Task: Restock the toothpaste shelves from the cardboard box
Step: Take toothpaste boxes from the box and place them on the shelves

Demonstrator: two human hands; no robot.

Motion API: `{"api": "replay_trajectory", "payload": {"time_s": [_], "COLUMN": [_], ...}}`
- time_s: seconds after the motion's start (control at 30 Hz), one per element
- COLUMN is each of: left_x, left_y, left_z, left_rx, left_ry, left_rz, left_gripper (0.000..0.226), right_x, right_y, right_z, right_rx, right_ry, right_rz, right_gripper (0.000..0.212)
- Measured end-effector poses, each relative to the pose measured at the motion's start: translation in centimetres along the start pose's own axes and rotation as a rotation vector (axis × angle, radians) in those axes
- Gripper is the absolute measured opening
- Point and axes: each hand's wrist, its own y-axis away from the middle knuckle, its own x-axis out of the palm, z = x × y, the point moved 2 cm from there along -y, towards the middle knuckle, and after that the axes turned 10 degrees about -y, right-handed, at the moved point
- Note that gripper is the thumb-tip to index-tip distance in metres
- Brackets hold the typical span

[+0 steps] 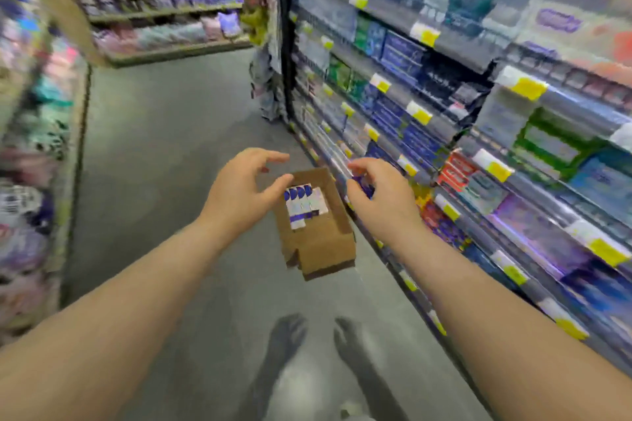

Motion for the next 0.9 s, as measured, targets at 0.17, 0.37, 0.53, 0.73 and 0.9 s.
{"api": "replay_trajectory", "payload": {"time_s": [0.17, 0.37, 0.53, 0.73, 0.9], "left_x": [-0.2, -0.6, -1.4, -0.7, 1.4], "left_y": [-3.5, -10.1, -15.6, -23.4, -31.6], "left_z": [9.0, 17.1, 23.6, 33.4, 41.7], "left_rx": [-0.129, -0.252, -0.302, -0.307, -0.241], "left_ry": [-0.045, -0.074, -0.106, -0.040, 0.010], "left_rz": [-0.014, -0.026, -0.023, 0.015, 0.126], "left_gripper": [0.030, 0.025, 0.025, 0.025, 0.042], "right_x": [7.7, 15.7, 21.1, 28.5, 33.6], "right_y": [-8.8, -20.5, -28.7, -38.5, -46.5], "right_z": [-0.2, 0.3, 2.0, 1.5, 0.8], "right_rx": [-0.036, -0.078, -0.090, -0.043, 0.080], "right_ry": [-0.022, -0.084, -0.096, -0.096, -0.050], "right_rz": [0.096, 0.255, 0.311, 0.293, 0.217], "right_gripper": [0.029, 0.030, 0.028, 0.027, 0.030]}}
